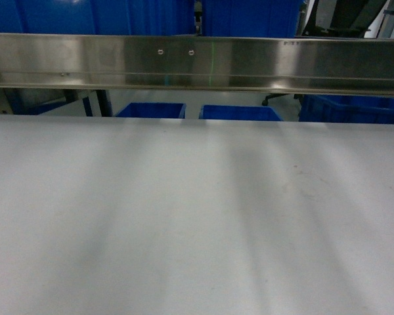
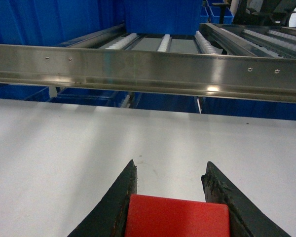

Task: Place magnetic block on left shelf second layer

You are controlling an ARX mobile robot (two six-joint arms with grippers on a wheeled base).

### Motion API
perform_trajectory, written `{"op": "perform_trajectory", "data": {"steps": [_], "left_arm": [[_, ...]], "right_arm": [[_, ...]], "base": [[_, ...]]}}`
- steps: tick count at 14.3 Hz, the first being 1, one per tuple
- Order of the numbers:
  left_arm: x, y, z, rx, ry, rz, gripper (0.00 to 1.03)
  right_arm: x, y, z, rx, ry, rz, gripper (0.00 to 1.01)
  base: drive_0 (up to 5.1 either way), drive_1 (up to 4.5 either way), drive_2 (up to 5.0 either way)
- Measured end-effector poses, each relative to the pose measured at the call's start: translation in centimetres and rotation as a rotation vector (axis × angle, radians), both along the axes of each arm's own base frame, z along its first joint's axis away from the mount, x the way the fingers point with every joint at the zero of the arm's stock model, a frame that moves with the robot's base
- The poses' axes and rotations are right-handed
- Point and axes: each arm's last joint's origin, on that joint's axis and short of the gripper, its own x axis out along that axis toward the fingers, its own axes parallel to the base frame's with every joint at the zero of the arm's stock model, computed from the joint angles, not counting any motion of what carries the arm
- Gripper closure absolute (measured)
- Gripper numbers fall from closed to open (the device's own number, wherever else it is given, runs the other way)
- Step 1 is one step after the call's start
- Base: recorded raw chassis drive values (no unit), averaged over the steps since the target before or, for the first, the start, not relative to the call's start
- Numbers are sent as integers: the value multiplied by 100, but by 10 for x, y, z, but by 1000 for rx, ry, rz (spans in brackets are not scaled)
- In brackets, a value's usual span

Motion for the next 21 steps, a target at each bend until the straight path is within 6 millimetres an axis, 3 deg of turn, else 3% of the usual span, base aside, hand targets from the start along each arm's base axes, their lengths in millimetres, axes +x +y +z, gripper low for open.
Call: {"op": "perform_trajectory", "data": {"steps": [12,21], "left_arm": [[0,0,0,0,1,0,5],[0,0,0,0,0,1,5]], "right_arm": [[0,0,0,-3,0,0,67],[0,0,0,-3,2,0,67]], "base": [[-471,364,122],[-486,197,296]]}}
